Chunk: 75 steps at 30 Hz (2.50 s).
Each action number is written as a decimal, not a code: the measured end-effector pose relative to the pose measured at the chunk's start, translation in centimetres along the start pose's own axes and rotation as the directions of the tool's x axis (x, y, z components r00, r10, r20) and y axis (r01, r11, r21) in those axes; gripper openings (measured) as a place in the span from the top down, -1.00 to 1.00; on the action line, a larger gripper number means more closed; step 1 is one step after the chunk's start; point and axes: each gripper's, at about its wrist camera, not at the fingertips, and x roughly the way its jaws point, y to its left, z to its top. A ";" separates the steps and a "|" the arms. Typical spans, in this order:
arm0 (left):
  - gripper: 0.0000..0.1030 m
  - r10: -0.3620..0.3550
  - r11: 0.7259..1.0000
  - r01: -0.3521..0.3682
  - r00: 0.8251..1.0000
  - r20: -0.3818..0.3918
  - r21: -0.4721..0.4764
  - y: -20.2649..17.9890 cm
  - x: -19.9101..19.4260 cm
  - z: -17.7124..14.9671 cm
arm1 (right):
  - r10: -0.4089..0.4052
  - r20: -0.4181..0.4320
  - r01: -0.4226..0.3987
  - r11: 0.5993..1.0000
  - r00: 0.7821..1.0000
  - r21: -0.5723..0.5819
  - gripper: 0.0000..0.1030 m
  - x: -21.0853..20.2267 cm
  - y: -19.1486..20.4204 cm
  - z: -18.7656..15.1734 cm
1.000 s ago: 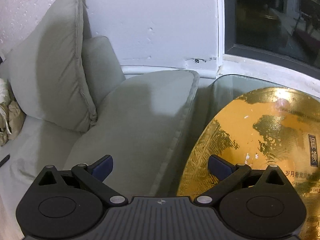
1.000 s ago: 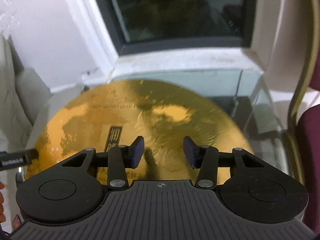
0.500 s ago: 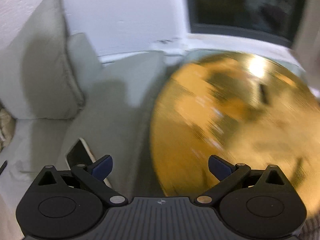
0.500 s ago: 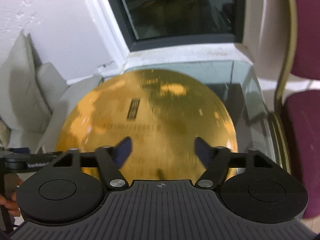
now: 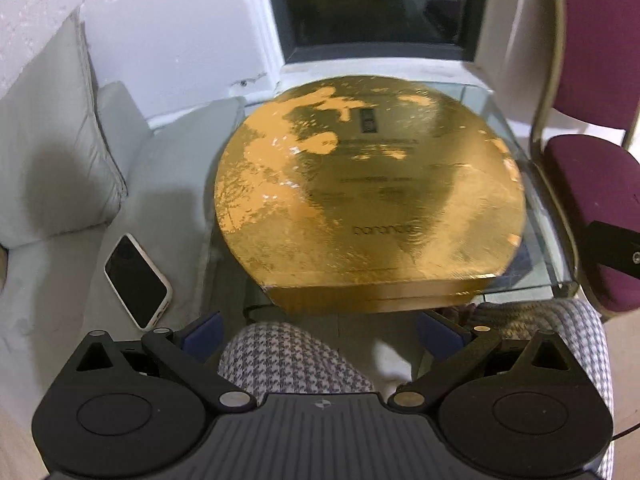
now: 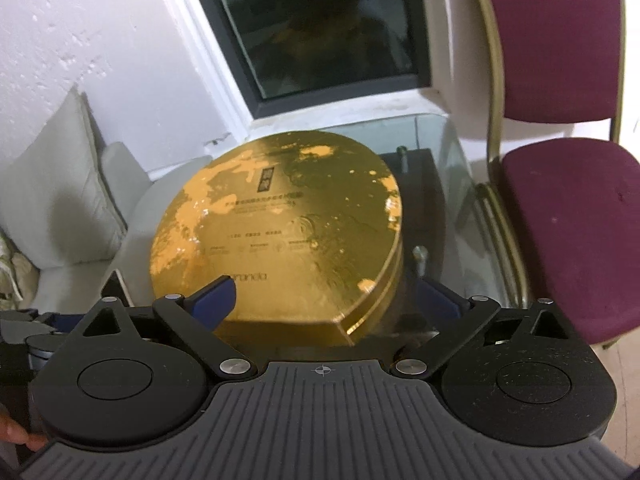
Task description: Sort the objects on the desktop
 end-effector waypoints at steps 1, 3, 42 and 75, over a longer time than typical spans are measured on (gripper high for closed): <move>-0.99 0.002 1.000 -0.002 1.000 0.009 0.007 -0.1 -0.4 -0.2 | 0.001 0.007 -0.001 1.000 1.000 0.004 -0.94 -0.6 -0.2 -0.3; -0.99 0.008 1.000 -0.009 0.999 0.032 0.029 -0.5 -1.5 -0.8 | -0.002 0.022 0.002 1.000 1.000 0.015 -0.94 -1.6 -0.5 -0.9; -0.99 0.007 0.987 -0.031 0.988 0.154 0.157 -1.0 -7.1 -2.9 | -0.045 0.095 0.042 0.999 0.994 0.027 -0.99 -6.8 0.3 -4.0; -0.99 -0.043 0.998 0.042 0.999 0.011 0.043 -2.3 1.2 1.1 | -0.094 -0.093 0.093 0.996 0.991 -0.007 -0.99 1.5 -3.3 0.7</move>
